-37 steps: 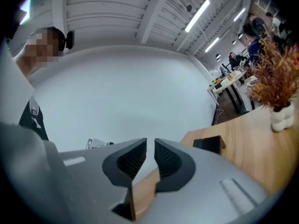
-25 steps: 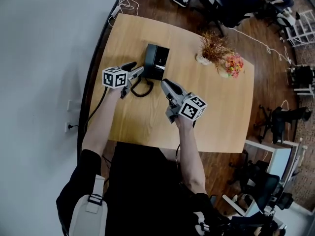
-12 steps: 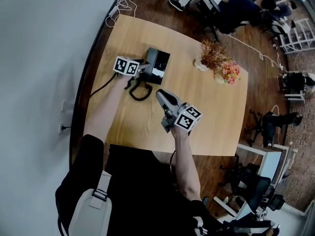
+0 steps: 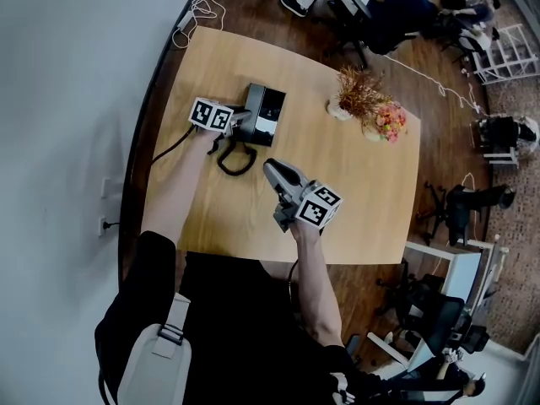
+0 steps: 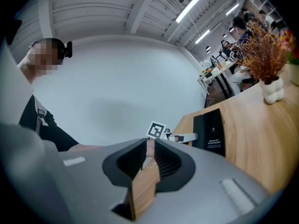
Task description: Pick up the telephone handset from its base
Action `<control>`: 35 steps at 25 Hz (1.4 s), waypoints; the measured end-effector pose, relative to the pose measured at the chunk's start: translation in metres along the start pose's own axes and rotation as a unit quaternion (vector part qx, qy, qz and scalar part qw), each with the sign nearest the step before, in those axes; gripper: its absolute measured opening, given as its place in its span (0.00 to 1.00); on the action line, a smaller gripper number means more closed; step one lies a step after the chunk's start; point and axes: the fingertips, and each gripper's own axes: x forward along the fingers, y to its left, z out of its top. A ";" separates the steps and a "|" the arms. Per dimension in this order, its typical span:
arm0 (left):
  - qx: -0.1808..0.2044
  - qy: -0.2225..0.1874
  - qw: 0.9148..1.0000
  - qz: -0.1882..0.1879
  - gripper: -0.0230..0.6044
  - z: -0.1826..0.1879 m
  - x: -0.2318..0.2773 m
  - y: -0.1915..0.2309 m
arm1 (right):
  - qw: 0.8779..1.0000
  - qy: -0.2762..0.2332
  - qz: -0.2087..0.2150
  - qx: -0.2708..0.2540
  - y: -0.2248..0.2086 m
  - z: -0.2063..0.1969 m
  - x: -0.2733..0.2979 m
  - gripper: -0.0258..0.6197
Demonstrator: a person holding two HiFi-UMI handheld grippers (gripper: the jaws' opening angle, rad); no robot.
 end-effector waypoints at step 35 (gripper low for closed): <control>-0.075 -0.056 0.988 -0.119 0.16 0.013 -0.013 -0.015 | 1.000 0.002 -0.023 0.002 -0.009 -0.007 -0.020 0.11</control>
